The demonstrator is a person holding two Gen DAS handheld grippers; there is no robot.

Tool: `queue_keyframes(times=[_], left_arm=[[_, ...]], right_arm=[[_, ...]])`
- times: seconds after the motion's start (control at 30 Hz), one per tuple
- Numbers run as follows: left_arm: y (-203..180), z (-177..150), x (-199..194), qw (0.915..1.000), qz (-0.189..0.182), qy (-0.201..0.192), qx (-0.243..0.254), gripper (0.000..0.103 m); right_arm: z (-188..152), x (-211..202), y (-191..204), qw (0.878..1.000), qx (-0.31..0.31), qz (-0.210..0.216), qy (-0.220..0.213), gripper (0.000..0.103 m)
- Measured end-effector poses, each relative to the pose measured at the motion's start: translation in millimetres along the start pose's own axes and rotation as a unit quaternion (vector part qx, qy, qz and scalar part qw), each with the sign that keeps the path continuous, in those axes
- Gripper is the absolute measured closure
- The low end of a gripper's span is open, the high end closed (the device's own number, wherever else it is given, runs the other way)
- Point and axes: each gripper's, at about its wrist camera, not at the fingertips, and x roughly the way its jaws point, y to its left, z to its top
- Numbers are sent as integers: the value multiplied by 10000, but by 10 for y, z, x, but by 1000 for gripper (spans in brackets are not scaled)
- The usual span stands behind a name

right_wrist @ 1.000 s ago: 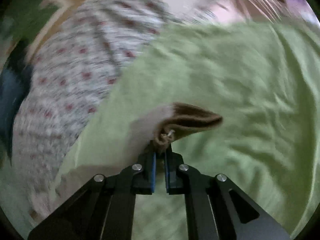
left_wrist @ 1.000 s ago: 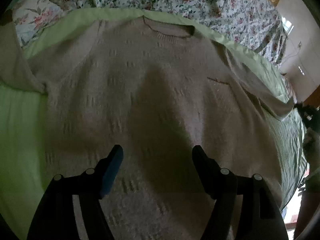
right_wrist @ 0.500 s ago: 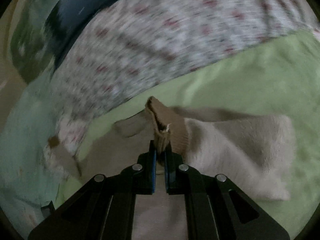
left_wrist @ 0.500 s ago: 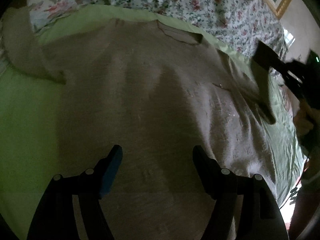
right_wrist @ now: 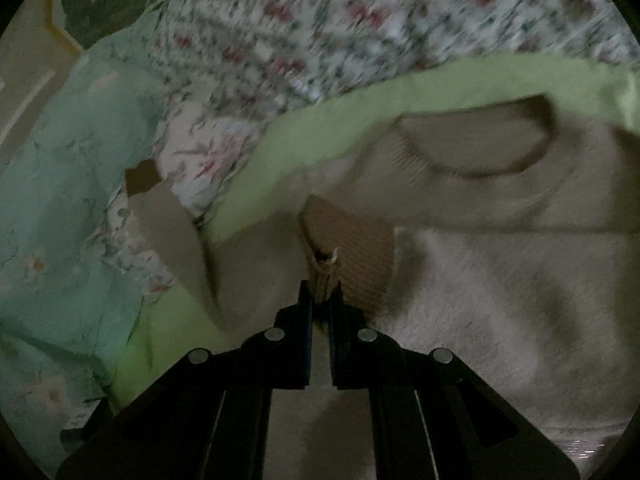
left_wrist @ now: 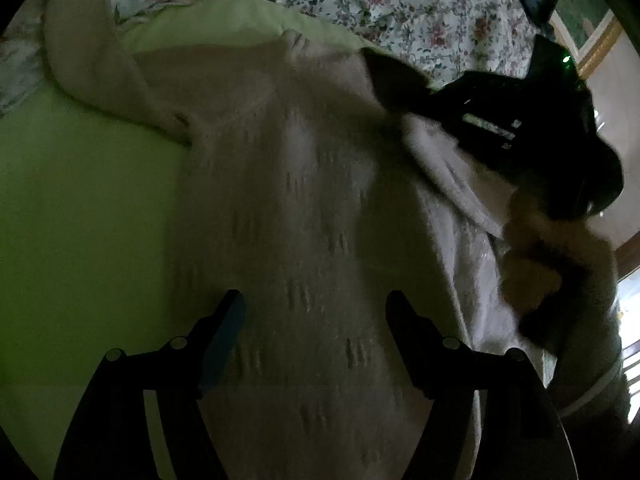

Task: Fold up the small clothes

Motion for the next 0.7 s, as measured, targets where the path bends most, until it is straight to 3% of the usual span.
queue_keyframes(times=[0.17, 0.23, 0.33, 0.43, 0.6, 0.63, 0.67, 0.7], left_arm=[[-84, 237, 134, 9999, -80, -84, 51, 26], [-127, 382, 220, 9998, -124, -115, 60, 24], [-164, 629, 394, 9993, -370, -108, -27, 21], [-198, 897, 690, 9986, -526, 51, -79, 21], [-306, 1183, 989, 9993, -369, -32, 25, 25], [-328, 1212, 991, 9993, -353, -108, 67, 41], [-358, 1236, 986, 9991, -378, -151, 142, 74], [-381, 1251, 987, 9988, -417, -144, 208, 94]], right_arm=[[-135, 224, -1, 9988, 92, 391, 266, 91], [-159, 185, -39, 9979, 158, 547, 309, 77], [-186, -111, -171, 9977, 233, 629, 50, 69], [-213, -480, -379, 9967, 499, 588, -237, 69], [-352, -1039, -768, 9936, 888, 359, -603, 69], [-408, -1179, -870, 9925, 967, 269, -691, 69], [-434, -1252, -921, 9919, 1003, 214, -744, 69], [-467, -1339, -983, 9911, 1052, 131, -804, 69]])
